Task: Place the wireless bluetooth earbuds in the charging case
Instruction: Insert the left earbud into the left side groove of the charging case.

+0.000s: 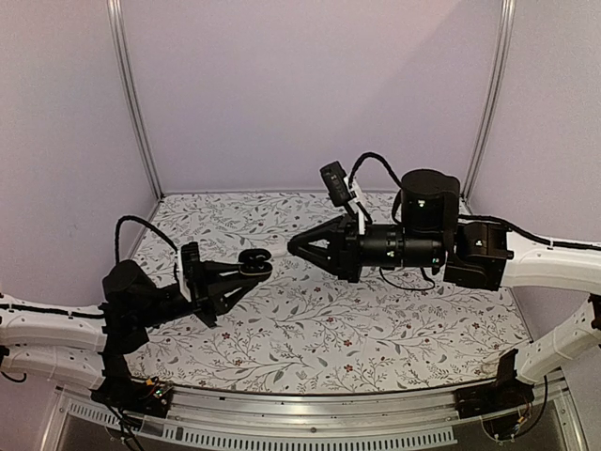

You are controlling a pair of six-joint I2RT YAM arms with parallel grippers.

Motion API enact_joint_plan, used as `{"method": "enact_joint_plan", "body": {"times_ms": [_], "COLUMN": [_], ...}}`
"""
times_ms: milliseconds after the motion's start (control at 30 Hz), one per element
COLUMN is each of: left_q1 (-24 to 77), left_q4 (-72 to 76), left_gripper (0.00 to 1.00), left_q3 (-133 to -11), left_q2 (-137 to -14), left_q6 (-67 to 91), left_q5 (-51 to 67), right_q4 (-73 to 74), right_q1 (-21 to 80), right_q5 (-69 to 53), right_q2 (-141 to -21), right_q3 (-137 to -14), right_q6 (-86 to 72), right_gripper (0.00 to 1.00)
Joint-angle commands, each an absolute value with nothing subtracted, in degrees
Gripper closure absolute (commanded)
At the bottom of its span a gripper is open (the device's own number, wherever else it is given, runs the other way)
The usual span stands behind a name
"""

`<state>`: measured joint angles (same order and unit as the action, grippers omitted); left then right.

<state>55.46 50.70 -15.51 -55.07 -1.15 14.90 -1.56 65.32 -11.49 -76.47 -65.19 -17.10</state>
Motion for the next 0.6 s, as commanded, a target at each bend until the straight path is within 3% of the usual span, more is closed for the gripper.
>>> {"method": "enact_joint_plan", "body": {"times_ms": [0, 567], "left_q1": [55.7, 56.3], "left_q4": [56.2, 59.8], "left_gripper": [1.00, 1.00], "left_q3": [-16.0, -14.8], "left_q2": [-55.8, -53.4], "left_q6": [-4.1, -7.6], "left_q5": [16.6, 22.3], "right_q4": [-10.6, -17.6], "right_q1": [67.2, 73.9], "right_q5": [-13.7, -13.8], "right_q2": [-76.1, -81.1], "right_q3": [-64.4, -65.9], "right_q6": [-20.1, -17.3], "right_gripper": [0.98, 0.98]}}
